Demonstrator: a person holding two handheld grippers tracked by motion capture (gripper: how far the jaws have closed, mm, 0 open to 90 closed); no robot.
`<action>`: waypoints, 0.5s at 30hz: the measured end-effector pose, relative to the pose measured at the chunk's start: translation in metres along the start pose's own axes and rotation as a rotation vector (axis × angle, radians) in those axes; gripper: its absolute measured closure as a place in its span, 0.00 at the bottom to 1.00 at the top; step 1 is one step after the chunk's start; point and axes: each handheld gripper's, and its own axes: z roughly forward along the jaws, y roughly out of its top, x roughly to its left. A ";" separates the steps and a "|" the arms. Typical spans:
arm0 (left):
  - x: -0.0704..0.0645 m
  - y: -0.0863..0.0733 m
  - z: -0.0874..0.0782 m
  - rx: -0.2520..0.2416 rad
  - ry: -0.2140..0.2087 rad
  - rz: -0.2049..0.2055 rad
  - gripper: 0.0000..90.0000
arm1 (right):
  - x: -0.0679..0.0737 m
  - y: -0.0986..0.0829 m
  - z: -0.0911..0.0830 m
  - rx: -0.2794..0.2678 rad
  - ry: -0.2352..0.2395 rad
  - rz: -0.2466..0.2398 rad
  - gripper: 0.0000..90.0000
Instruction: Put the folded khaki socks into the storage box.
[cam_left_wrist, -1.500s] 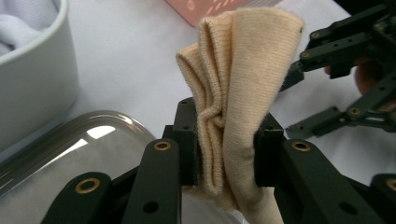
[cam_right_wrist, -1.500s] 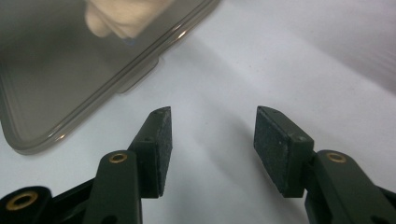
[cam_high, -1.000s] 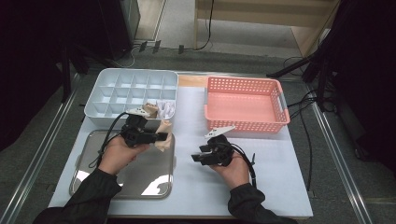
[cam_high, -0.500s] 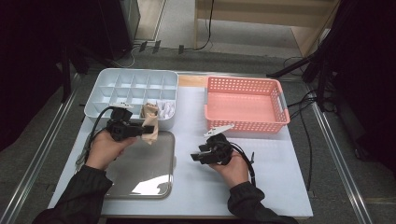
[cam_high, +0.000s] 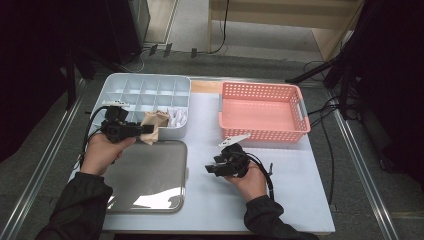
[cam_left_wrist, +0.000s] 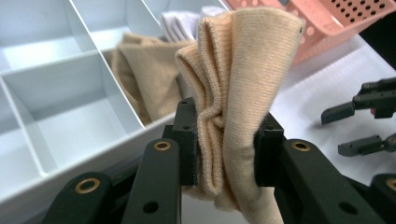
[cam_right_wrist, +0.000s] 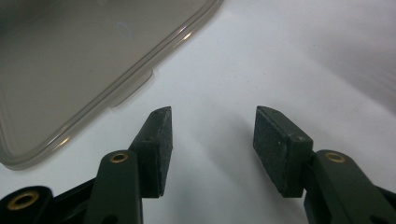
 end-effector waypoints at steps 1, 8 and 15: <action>0.001 0.002 -0.002 -0.003 0.003 0.000 0.78 | 0.000 0.000 0.000 -0.001 -0.001 0.000 0.54; 0.017 0.018 -0.011 -0.031 0.033 -0.023 0.78 | 0.002 0.000 0.001 0.002 -0.004 -0.006 0.55; 0.039 0.033 -0.003 -0.009 0.080 -0.023 0.78 | 0.003 -0.004 -0.002 0.008 -0.011 -0.003 0.55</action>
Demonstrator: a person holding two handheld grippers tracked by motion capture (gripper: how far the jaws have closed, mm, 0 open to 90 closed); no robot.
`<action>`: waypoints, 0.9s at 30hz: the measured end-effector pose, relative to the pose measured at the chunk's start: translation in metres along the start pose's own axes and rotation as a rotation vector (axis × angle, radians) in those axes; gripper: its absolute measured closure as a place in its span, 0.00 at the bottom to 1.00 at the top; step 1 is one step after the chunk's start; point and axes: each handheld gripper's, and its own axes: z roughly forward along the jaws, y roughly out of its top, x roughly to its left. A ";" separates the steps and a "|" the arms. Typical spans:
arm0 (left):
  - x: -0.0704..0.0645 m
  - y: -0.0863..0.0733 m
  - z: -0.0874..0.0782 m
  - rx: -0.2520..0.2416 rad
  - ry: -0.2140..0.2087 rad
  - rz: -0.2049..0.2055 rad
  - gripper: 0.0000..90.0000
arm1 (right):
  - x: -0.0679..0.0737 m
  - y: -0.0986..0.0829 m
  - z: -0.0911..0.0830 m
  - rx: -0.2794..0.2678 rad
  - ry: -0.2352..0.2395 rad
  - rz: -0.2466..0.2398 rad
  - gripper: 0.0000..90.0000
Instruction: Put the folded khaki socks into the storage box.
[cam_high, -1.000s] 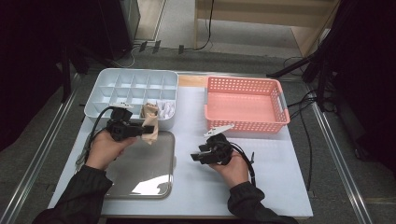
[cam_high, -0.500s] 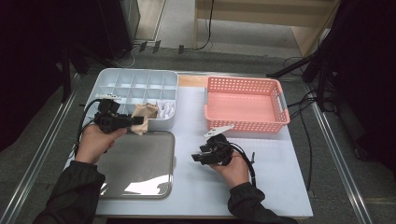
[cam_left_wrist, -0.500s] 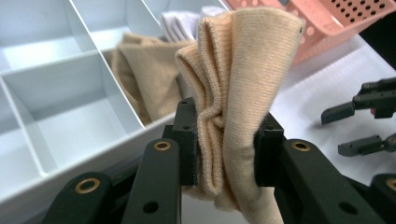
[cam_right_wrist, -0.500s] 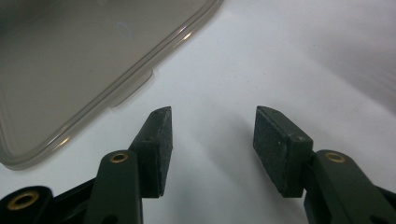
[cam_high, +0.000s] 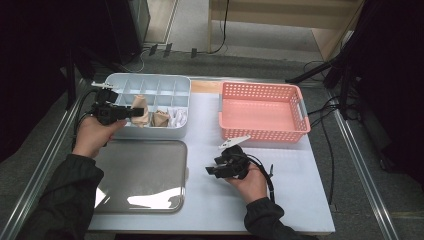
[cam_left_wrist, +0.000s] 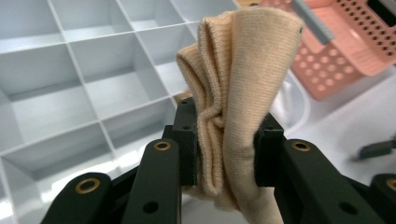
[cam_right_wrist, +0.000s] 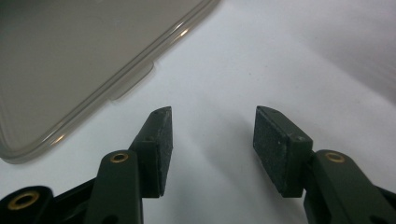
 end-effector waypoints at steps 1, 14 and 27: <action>0.003 0.001 0.003 0.005 0.005 0.001 0.78 | 0.000 -0.001 -0.001 -0.003 -0.001 -0.001 0.55; 0.026 -0.003 0.039 0.059 0.028 -0.027 0.78 | -0.001 -0.011 -0.008 -0.011 -0.022 0.025 0.55; 0.031 -0.008 0.048 0.124 0.050 -0.014 0.77 | -0.001 -0.012 -0.007 -0.009 -0.023 0.026 0.54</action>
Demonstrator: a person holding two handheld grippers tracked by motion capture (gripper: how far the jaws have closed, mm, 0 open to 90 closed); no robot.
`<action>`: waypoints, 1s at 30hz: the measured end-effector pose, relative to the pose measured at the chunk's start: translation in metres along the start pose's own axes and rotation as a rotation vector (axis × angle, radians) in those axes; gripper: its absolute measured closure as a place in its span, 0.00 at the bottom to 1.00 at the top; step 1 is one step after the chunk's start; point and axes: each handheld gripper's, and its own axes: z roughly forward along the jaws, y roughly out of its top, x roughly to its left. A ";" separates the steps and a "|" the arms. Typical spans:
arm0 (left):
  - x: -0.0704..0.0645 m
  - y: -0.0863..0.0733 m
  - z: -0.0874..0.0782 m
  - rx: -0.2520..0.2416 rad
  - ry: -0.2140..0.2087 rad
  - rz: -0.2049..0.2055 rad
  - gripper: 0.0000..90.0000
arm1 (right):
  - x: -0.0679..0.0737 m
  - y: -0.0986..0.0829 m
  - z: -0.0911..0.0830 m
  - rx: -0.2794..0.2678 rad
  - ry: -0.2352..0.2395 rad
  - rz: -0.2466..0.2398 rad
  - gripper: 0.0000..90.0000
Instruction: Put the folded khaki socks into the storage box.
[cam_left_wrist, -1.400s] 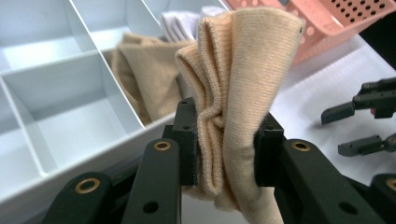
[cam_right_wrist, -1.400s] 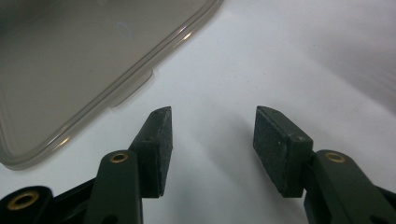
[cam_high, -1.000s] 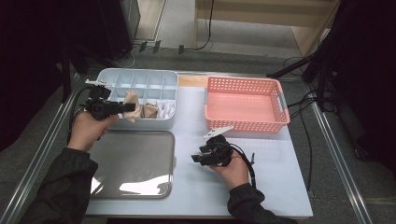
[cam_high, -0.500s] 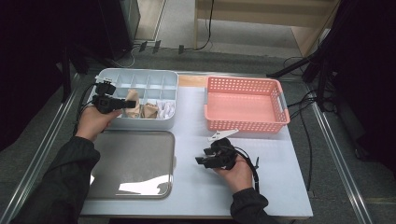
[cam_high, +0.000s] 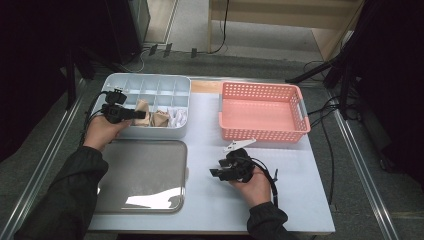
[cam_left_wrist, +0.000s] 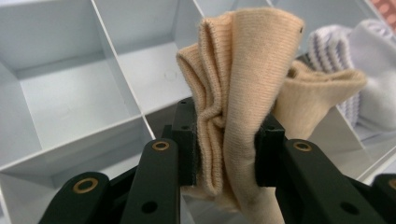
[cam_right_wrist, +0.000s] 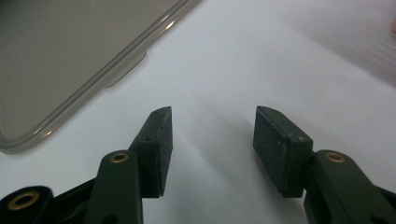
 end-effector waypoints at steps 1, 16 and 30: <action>-0.001 0.000 0.001 -0.001 0.001 -0.001 0.77 | 0.000 0.000 0.000 -0.001 0.001 -0.003 0.54; -0.002 0.002 -0.012 -0.023 -0.018 -0.002 0.56 | 0.001 0.001 0.001 0.001 0.003 0.001 0.54; -0.011 0.017 -0.034 -0.043 0.027 0.022 0.58 | 0.002 0.009 0.007 0.006 0.023 -0.019 0.54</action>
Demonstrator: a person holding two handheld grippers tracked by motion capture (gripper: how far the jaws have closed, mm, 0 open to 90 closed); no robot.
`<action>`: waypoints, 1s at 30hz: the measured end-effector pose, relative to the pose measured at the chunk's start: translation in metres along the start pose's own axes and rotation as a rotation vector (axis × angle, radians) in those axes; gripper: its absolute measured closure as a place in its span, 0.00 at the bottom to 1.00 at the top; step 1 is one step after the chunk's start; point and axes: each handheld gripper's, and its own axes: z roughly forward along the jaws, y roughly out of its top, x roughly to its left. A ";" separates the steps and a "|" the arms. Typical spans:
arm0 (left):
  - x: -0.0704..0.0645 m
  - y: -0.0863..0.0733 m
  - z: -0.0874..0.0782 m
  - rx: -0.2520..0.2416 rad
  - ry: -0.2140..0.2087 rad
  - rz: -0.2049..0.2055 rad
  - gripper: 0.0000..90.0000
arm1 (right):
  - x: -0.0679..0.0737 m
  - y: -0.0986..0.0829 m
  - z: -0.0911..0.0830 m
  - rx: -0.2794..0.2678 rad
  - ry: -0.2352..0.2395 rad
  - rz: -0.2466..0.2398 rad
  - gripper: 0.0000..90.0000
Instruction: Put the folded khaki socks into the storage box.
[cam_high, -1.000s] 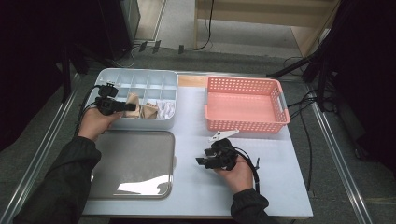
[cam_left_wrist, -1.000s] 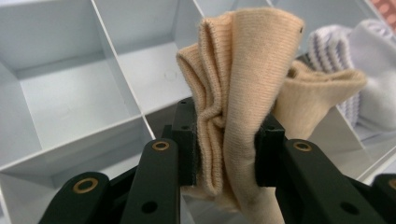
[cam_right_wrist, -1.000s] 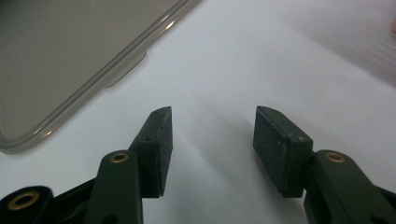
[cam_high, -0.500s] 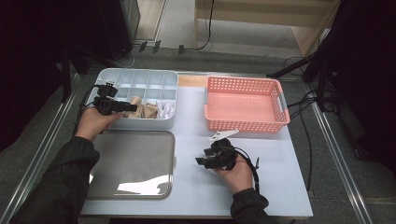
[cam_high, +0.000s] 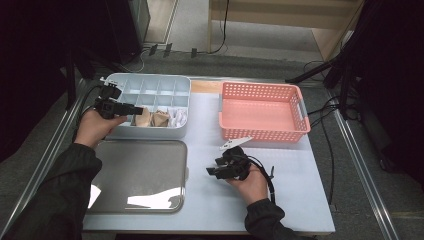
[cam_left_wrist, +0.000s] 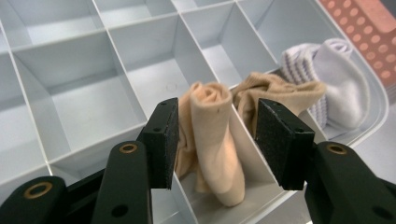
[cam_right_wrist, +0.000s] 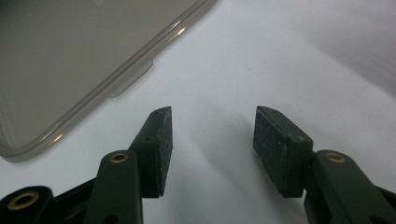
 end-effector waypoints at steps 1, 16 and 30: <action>-0.001 0.002 -0.001 0.002 0.005 0.004 0.58 | 0.000 0.001 0.000 0.000 0.001 0.001 0.54; -0.005 0.018 0.016 0.026 -0.011 -0.007 0.99 | 0.000 0.002 0.002 0.009 0.007 0.000 0.55; 0.010 -0.007 0.031 0.073 0.007 -0.029 1.00 | 0.001 0.002 0.002 0.010 0.004 0.000 0.55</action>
